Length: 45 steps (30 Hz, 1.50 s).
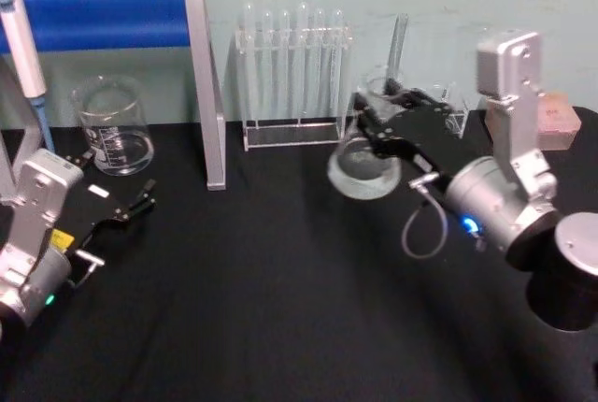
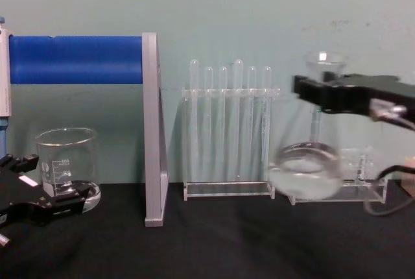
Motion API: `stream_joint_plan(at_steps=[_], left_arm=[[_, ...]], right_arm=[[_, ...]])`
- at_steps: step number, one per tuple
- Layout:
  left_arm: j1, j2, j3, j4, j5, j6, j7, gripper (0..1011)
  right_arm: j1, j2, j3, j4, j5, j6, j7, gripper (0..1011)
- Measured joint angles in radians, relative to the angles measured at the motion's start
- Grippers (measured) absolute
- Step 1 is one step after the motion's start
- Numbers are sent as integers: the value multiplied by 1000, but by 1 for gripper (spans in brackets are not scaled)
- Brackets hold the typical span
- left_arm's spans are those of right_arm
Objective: Grasp the erlenmeyer flask with one hand, shake it three times, then place it back.
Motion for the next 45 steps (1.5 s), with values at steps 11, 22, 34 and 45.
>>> stream_joint_plan(at_steps=[11, 22, 34, 45], left_arm=[[0, 0, 0, 0, 0, 0, 0, 1001], [0, 0, 0, 0, 0, 0, 0, 1001], [0, 0, 0, 0, 0, 0, 0, 1001], [0, 0, 0, 0, 0, 0, 0, 1001]], right_arm=[[78, -30, -134, 66, 4, -26, 211, 451], [119, -36, -189, 104, 27, -51, 265, 451], [48, -29, -91, 49, -24, -67, 89, 450], [-90, -26, 66, -74, -106, -19, -126, 450]])
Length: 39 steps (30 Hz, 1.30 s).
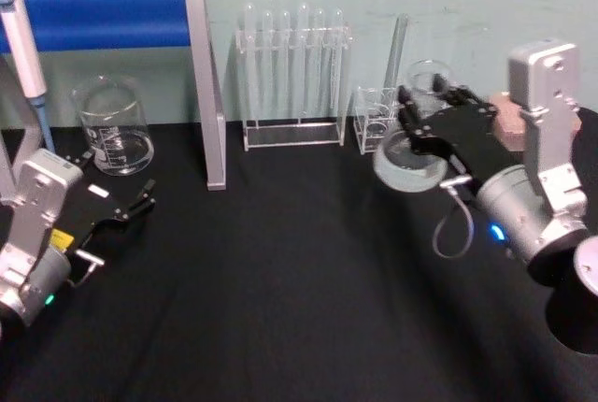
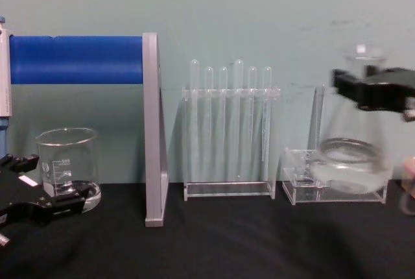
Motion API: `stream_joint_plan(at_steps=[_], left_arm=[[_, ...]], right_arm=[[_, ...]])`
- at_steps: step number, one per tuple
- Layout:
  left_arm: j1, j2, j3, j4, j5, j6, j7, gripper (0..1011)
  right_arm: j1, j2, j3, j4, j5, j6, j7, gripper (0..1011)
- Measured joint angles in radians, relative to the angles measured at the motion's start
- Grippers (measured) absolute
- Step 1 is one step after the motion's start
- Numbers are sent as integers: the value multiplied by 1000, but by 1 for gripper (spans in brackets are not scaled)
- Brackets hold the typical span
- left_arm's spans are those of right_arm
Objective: Grasp the erlenmeyer flask with one hand, shake it three times, then place it back.
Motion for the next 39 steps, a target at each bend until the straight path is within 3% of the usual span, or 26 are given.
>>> stream_joint_plan(at_steps=[7, 15, 21, 31, 39], left_arm=[[0, 0, 0, 0, 0, 0, 0, 1001], [0, 0, 0, 0, 0, 0, 0, 1001], [0, 0, 0, 0, 0, 0, 0, 1001], [0, 0, 0, 0, 0, 0, 0, 1001], [0, 0, 0, 0, 0, 0, 0, 1001]], right_arm=[[-49, -9, 54, -40, -19, 13, -40, 450], [-38, -22, 52, -27, -25, 8, 0, 451], [8, -33, 4, 16, -24, -5, 90, 450], [99, -55, -116, 96, 4, -24, 277, 450], [137, -58, -173, 128, 30, -28, 334, 450]])
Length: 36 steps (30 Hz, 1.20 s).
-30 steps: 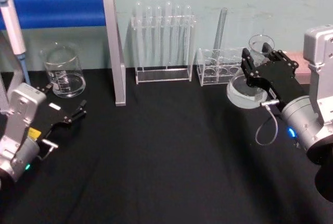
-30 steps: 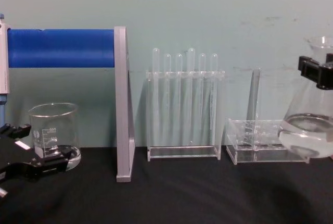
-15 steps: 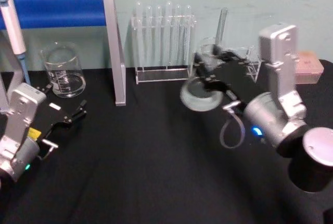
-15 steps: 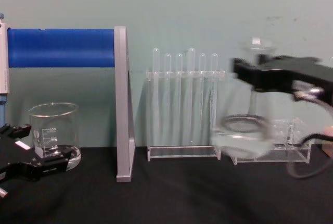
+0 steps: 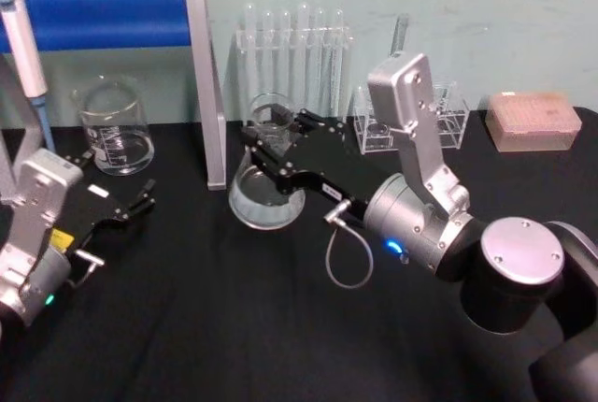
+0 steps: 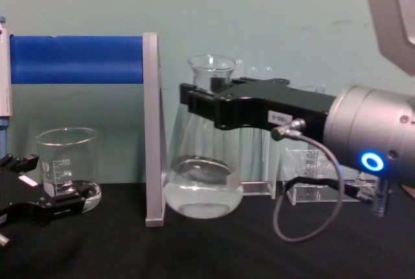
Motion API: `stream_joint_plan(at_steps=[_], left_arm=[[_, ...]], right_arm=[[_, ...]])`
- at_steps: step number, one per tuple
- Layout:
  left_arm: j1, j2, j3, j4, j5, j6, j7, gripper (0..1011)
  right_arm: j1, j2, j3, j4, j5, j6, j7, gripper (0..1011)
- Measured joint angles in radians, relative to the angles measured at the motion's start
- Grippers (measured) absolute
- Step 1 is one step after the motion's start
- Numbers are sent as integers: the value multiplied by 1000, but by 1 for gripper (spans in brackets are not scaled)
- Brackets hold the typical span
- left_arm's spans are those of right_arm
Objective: Grasp the erlenmeyer flask with one hand, shake it three times, then place it back.
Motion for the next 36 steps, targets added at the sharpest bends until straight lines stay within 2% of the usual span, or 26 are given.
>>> stream_joint_plan(at_steps=[6, 11, 16, 17, 25, 26, 30, 36], left_arm=[[0, 0, 0, 0, 0, 0, 0, 1001], [0, 0, 0, 0, 0, 0, 0, 1001], [0, 0, 0, 0, 0, 0, 0, 1001], [0, 0, 0, 0, 0, 0, 0, 1001], [0, 0, 0, 0, 0, 0, 0, 1001], [0, 0, 0, 0, 0, 0, 0, 1001], [0, 0, 0, 0, 0, 0, 0, 1001], [0, 0, 0, 0, 0, 0, 0, 1001]], right_arm=[[6, 3, -10, 4, 9, -2, -11, 451], [-11, 6, 11, -13, 6, -3, -58, 450], [-60, 8, 73, -56, -26, 2, -155, 451], [-60, 8, 73, -56, -26, 2, -155, 451], [-158, 5, 191, -142, -79, 32, -288, 450], [-158, 5, 191, -142, -79, 32, -288, 450], [-187, -4, 236, -166, -98, 38, -328, 450], [-198, -15, 267, -171, -114, 43, -343, 450]])
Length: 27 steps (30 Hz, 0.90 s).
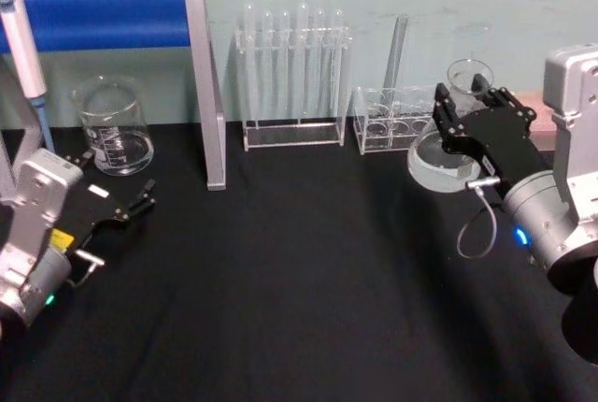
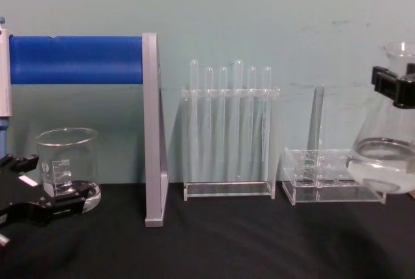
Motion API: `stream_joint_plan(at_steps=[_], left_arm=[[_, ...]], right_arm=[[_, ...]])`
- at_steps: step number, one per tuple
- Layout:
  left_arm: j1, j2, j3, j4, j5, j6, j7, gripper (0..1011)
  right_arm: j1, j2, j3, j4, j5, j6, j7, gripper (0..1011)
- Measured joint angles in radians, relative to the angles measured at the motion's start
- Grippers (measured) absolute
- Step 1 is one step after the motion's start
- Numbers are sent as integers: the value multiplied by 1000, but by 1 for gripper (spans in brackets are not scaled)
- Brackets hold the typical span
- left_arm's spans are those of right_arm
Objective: Grasp the erlenmeyer flask with one hand, shake it three times, then place it back.
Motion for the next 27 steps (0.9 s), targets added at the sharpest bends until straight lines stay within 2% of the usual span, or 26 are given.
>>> stream_joint_plan(at_steps=[4, 9, 12, 16, 19, 23, 27], left_arm=[[0, 0, 0, 0, 0, 0, 0, 1001], [0, 0, 0, 0, 0, 0, 0, 1001], [0, 0, 0, 0, 0, 0, 0, 1001], [0, 0, 0, 0, 0, 0, 0, 1001], [0, 0, 0, 0, 0, 0, 0, 1001], [0, 0, 0, 0, 0, 0, 0, 1001], [0, 0, 0, 0, 0, 0, 0, 1001]], right_arm=[[14, -8, 5, 19, -3, 1, 22, 450], [48, -14, -15, 57, 1, -1, 81, 451], [86, -17, -49, 97, 11, -9, 149, 450], [120, -16, -86, 130, 26, -18, 210, 450], [158, -13, -139, 171, 47, -31, 279, 451], [193, -11, -187, 207, 67, -43, 338, 451], [218, -11, -217, 234, 83, -50, 371, 451]])
